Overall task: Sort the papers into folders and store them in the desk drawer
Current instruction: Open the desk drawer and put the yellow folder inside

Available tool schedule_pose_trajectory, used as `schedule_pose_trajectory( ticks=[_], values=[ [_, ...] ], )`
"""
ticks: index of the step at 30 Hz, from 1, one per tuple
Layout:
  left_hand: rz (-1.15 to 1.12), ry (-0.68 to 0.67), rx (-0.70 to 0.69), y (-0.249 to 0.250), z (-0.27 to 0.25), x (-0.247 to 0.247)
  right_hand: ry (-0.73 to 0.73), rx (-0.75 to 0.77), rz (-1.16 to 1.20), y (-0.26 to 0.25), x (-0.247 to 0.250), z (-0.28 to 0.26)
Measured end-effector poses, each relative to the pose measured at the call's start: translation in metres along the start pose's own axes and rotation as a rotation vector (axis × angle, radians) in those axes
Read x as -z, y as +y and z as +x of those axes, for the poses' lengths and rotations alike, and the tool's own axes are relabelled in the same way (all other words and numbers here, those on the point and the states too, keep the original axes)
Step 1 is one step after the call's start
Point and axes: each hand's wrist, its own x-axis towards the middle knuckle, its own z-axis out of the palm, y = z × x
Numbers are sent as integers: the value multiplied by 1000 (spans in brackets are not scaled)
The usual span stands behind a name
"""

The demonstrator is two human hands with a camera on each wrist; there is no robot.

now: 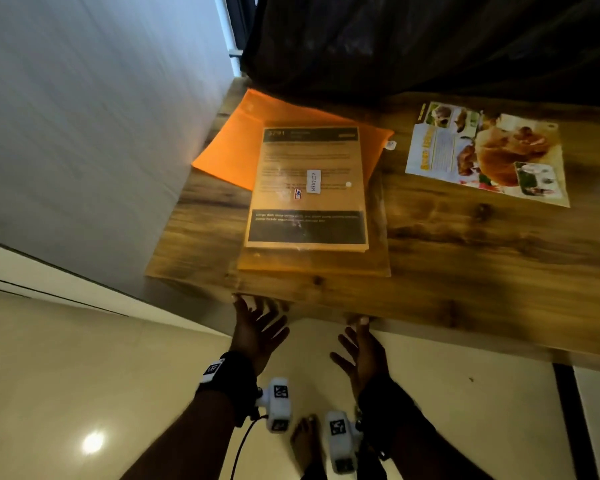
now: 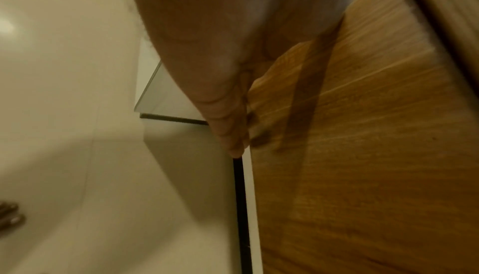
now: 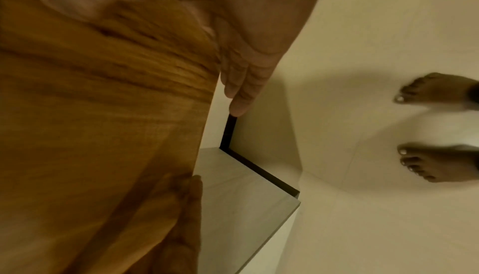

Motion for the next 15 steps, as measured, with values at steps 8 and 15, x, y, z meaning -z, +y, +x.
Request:
schedule_pose_trajectory(
  ticks=[8, 15],
  values=[
    [-221, -101, -11, -21, 15, -11, -59, 4, 513, 3, 16, 19],
    [-236, -52, -17, -28, 18, -7, -55, -58, 603, -2, 31, 13]
  ],
)
